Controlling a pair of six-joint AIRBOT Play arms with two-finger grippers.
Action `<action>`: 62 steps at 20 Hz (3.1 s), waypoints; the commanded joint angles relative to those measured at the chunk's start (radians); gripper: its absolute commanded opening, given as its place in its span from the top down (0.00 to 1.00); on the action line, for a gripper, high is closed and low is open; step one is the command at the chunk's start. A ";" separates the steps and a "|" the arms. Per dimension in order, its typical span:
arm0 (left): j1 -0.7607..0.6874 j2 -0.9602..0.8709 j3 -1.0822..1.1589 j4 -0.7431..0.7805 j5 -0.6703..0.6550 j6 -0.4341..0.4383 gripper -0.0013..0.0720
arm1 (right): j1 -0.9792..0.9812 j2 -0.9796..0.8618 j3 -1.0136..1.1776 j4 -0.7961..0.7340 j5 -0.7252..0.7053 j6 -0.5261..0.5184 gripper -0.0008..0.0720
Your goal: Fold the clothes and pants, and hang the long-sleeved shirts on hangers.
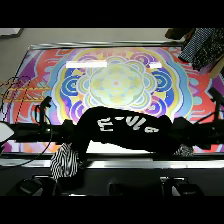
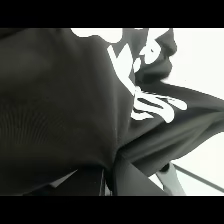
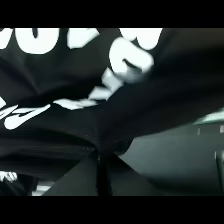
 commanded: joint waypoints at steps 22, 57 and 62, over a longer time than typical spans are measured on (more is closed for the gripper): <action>-0.183 -0.407 0.358 0.694 0.048 0.121 0.17 | 0.406 -0.431 0.051 -0.313 -0.307 0.146 0.23; -0.522 -0.623 0.203 0.857 0.570 0.301 0.17 | 0.476 -0.516 0.052 -0.379 -0.175 0.206 0.96; -0.483 -0.649 0.208 0.855 0.578 0.295 0.95 | 0.476 -0.505 0.052 -0.351 -0.177 0.224 0.96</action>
